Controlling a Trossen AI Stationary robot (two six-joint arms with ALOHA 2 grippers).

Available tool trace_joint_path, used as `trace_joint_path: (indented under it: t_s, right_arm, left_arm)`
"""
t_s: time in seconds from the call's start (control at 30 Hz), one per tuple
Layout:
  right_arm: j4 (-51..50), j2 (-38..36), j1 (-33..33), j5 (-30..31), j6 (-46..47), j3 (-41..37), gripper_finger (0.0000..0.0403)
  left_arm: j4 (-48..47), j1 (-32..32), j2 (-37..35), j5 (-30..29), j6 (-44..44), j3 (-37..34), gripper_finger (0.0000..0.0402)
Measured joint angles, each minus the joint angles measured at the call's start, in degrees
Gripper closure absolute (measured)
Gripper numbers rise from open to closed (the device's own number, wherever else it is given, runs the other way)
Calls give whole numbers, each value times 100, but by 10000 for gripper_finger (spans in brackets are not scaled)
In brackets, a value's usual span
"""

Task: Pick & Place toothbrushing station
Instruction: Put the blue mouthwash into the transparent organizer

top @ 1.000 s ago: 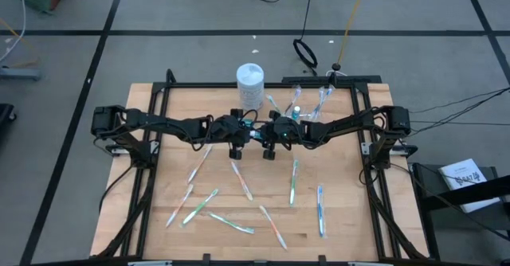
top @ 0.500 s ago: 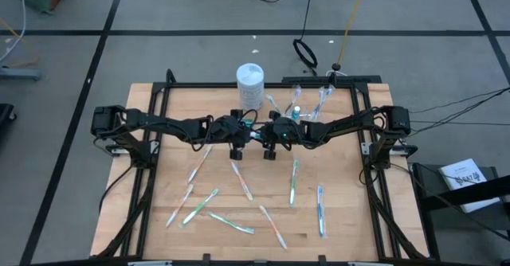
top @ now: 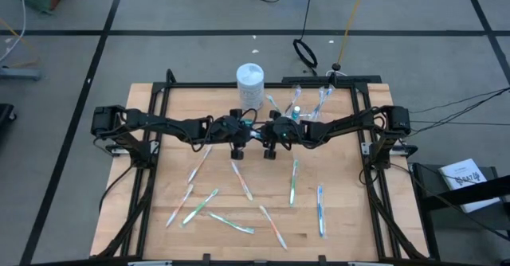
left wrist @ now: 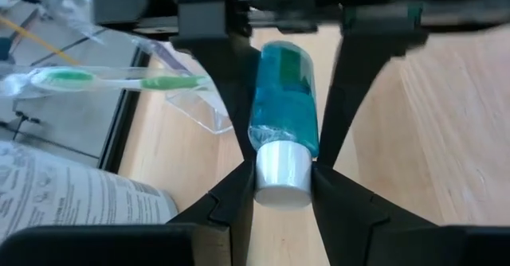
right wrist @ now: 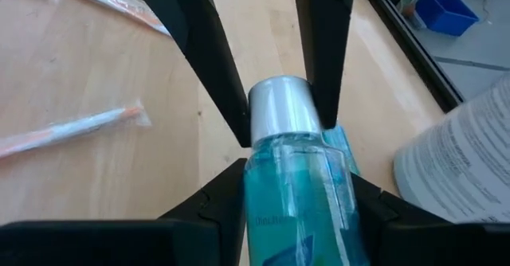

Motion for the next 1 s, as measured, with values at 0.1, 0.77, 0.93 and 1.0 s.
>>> trace_joint_path:
  t_s: [0.1, 0.77, 0.93, 1.0]
  right_arm:
    - [-127, 5, -8, 42, 0, -3, 269]
    - [-254, 13, 2, 282, -40, -11, 305]
    - [-355, 13, 2, 290, -221, -11, 294]
    - [-338, 11, 2, 291, -232, -11, 292]
  left_arm:
    - [37, 0, 0, -103, -165, 0, 281]
    - [66, -33, -4, -174, -303, 4, 218]
    - [66, -33, -4, -164, -304, 4, 218]
    - [64, -33, -4, -164, -304, 4, 218]
